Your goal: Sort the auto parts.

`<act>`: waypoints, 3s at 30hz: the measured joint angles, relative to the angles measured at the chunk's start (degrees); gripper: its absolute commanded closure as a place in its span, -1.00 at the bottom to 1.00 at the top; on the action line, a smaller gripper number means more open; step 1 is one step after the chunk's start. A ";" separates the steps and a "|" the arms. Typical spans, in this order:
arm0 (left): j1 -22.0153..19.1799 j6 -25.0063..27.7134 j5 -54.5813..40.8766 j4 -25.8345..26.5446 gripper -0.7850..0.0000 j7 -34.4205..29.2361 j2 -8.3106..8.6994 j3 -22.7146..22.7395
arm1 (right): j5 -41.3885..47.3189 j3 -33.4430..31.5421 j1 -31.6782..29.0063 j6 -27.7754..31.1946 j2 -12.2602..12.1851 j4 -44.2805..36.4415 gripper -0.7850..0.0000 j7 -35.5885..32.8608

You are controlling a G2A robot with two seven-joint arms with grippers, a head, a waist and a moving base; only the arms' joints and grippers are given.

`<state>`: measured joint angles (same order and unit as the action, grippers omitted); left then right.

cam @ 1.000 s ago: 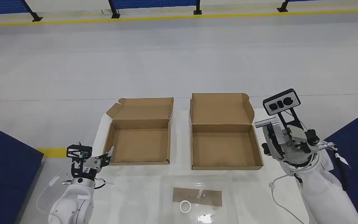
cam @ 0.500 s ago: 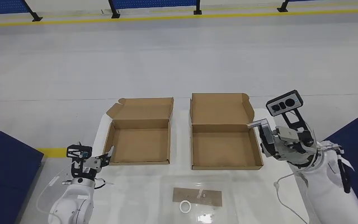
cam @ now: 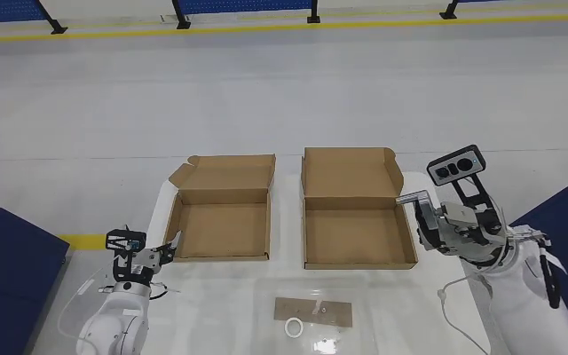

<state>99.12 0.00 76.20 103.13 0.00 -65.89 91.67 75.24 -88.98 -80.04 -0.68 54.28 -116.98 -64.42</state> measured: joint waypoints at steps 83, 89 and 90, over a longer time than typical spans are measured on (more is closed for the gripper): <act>0.00 0.00 0.00 0.00 -1.00 0.00 0.00 0.00 | -103.97 9.79 0.50 -15.82 -2.43 6.42 1.00 11.98; 0.00 0.00 0.00 0.00 -1.00 0.00 0.00 0.00 | -107.39 16.04 4.82 -17.77 -1.51 13.13 1.00 11.99; 0.00 0.00 0.00 0.00 -1.00 0.00 0.00 0.00 | -107.33 16.15 4.95 -17.77 -1.49 13.28 1.00 11.96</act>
<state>99.12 0.00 76.20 103.13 0.00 -65.89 91.67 -32.10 -72.83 -75.09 -18.45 52.79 -103.70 -52.46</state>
